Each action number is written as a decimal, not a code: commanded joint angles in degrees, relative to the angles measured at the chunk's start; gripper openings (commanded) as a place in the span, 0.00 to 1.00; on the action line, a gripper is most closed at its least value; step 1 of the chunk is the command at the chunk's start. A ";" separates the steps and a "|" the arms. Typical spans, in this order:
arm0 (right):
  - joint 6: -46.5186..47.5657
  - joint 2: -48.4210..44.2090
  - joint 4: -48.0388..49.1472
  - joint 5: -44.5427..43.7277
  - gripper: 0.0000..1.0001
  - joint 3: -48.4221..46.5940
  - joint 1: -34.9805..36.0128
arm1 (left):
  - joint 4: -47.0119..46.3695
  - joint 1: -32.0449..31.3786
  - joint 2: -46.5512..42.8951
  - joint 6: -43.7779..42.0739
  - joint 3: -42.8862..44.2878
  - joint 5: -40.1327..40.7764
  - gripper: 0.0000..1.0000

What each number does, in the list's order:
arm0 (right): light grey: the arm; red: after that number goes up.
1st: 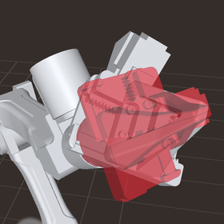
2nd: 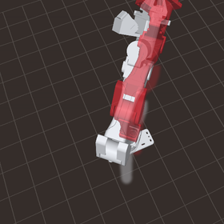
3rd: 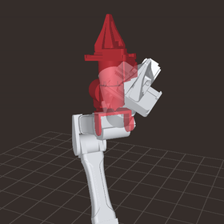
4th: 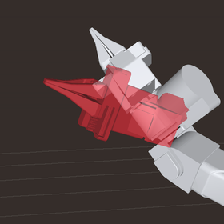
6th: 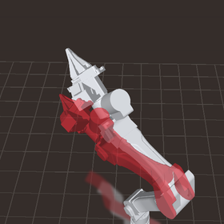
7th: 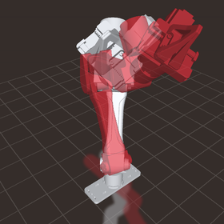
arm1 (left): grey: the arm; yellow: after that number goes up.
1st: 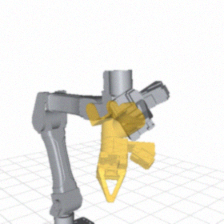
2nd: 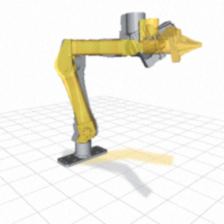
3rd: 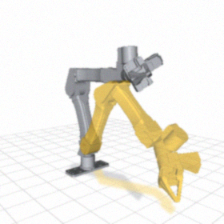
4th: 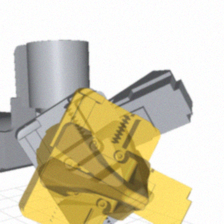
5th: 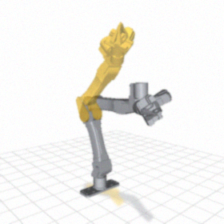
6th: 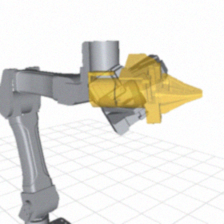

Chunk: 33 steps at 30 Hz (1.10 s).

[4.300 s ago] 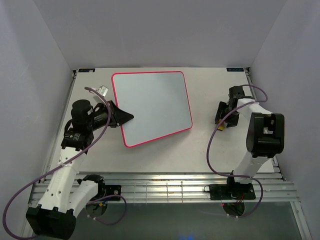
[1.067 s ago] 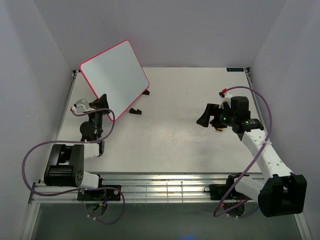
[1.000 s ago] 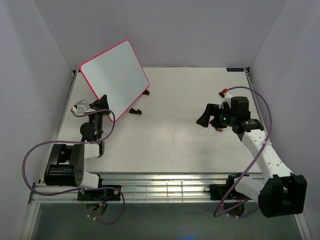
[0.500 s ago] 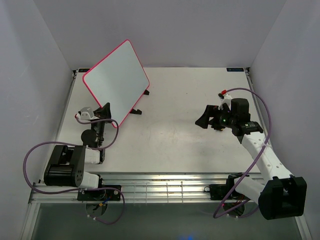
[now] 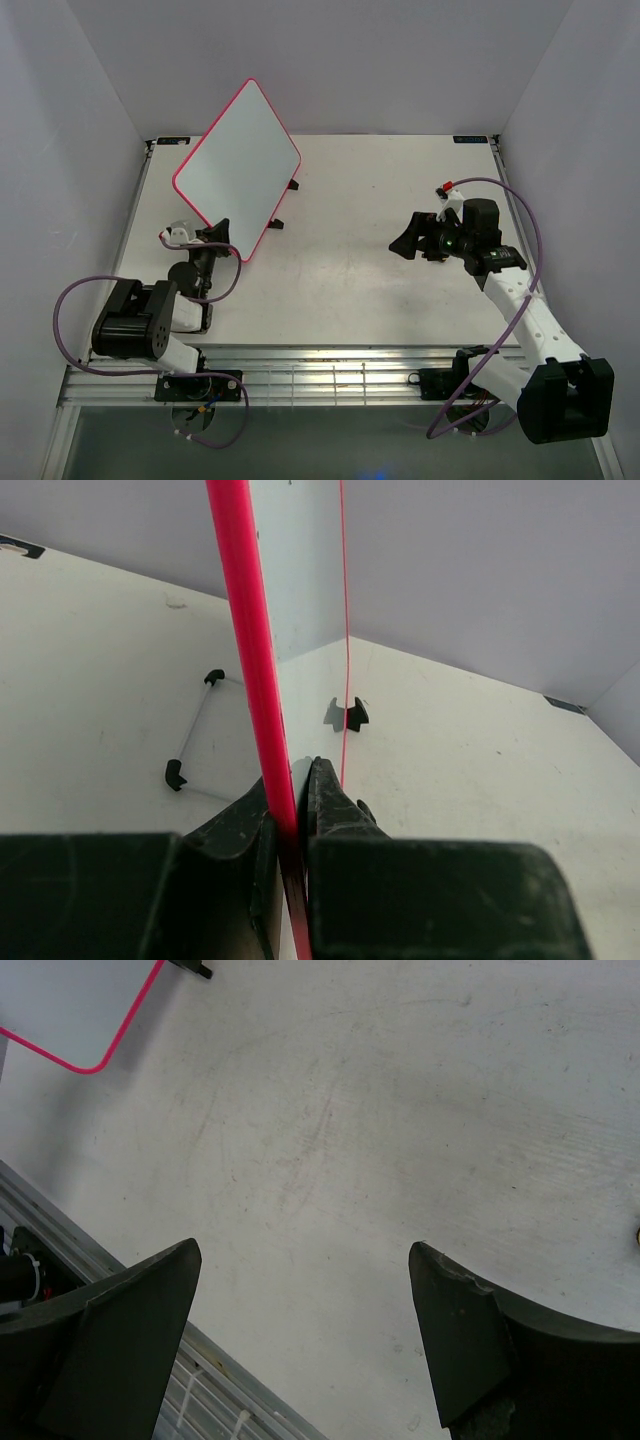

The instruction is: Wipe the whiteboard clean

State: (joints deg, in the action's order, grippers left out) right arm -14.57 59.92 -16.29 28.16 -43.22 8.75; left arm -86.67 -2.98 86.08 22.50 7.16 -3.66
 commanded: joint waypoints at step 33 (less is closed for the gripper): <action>0.68 -0.95 0.91 0.67 0.90 -0.55 0.30 | -2.18 2.02 9.45 -19.60 4.27 -19.10 0.59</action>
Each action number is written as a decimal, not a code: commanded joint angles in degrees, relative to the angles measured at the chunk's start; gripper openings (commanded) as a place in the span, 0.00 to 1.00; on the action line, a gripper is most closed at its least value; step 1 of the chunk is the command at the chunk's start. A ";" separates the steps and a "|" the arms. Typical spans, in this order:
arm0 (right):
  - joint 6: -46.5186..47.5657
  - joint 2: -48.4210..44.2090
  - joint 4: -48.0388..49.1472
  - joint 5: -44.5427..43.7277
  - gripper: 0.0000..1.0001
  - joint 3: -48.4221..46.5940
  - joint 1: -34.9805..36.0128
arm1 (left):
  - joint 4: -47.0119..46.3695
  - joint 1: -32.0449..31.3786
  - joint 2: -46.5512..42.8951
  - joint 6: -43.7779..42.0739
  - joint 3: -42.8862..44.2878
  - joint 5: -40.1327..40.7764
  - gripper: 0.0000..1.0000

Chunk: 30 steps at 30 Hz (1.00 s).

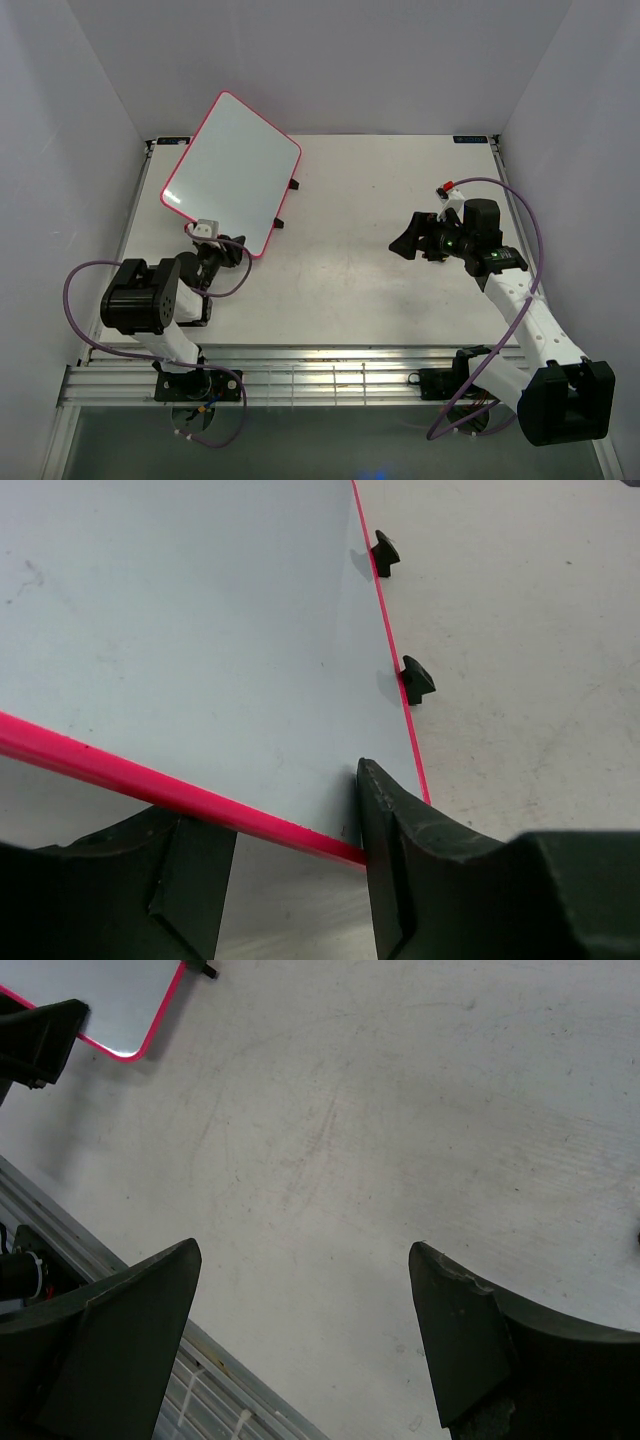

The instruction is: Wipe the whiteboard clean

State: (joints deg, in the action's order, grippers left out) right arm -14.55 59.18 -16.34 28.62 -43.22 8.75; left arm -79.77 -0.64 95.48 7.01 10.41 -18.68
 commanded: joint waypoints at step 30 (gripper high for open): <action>0.75 -0.29 1.13 0.91 0.90 -0.90 0.39 | 21.23 -0.32 -21.04 5.04 3.65 11.82 0.98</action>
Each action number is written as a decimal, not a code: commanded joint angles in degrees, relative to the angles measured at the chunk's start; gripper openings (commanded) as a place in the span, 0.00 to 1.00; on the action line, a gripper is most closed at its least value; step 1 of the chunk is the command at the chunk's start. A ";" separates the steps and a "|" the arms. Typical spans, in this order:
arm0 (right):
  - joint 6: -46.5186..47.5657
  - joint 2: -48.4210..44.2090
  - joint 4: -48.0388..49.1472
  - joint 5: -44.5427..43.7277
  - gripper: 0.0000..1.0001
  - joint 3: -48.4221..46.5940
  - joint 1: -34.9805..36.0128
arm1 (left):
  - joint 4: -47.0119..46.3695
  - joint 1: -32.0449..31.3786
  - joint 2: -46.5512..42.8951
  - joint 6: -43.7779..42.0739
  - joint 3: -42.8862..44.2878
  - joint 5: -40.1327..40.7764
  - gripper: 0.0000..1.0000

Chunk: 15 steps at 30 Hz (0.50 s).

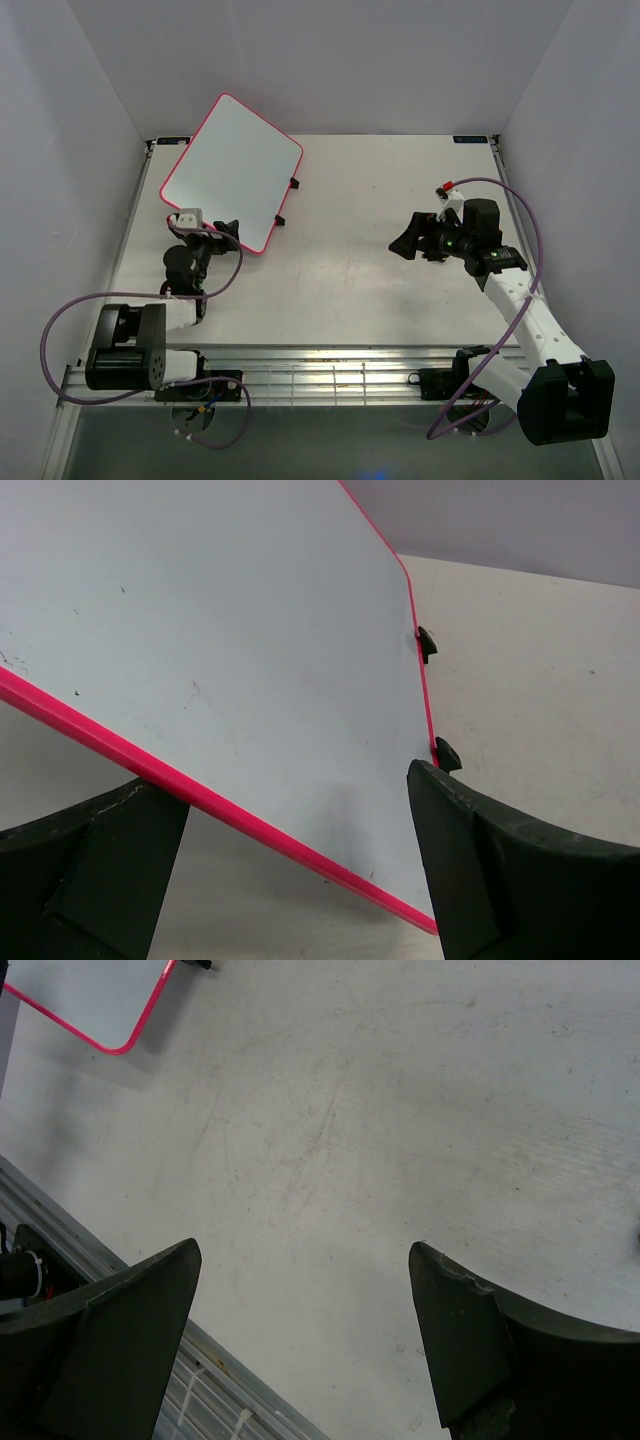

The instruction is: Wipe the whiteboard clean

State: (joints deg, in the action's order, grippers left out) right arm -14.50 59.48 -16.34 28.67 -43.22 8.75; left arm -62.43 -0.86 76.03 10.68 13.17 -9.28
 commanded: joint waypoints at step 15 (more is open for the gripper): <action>0.70 -0.68 1.13 0.78 0.90 -0.81 0.39 | 18.74 -0.10 -9.23 10.85 0.45 15.85 0.98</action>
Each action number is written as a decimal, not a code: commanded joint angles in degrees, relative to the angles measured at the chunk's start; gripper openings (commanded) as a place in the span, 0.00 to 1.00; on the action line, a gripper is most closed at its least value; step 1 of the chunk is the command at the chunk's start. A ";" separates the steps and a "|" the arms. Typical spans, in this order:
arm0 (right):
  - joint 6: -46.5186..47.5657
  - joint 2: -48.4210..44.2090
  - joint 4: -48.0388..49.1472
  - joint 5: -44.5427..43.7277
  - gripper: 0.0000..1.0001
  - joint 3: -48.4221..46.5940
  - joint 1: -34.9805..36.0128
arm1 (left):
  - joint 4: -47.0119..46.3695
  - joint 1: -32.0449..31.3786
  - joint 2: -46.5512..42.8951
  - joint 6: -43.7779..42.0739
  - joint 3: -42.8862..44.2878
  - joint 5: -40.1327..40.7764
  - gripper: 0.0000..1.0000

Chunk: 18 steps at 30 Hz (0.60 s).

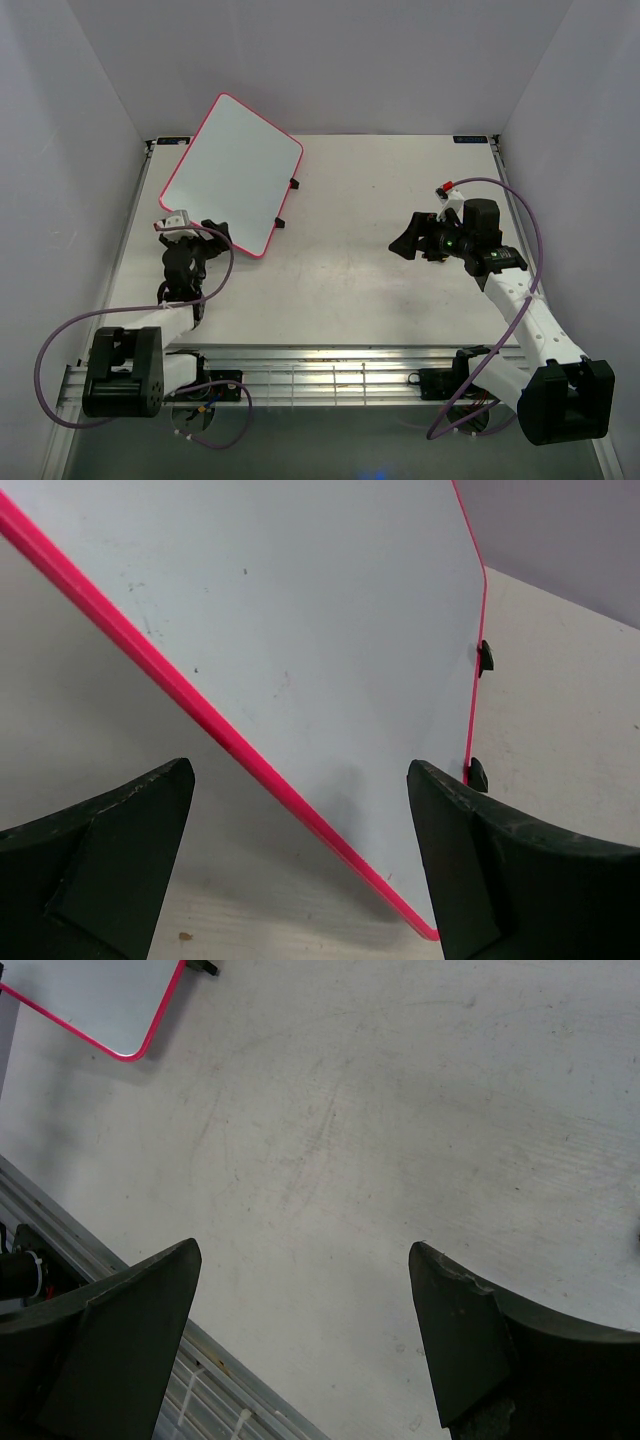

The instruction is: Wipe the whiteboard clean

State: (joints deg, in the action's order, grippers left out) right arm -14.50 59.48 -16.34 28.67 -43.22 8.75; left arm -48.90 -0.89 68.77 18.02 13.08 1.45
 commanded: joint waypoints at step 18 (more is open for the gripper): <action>0.88 -0.86 0.26 -0.01 0.90 -1.07 0.39 | 31.39 -0.08 -23.40 10.10 5.00 8.31 0.98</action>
State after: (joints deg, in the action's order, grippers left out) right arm -14.48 59.48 -16.43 28.64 -43.22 8.78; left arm -24.34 -0.86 48.53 27.29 13.58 11.46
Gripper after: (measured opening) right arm 0.900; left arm 0.979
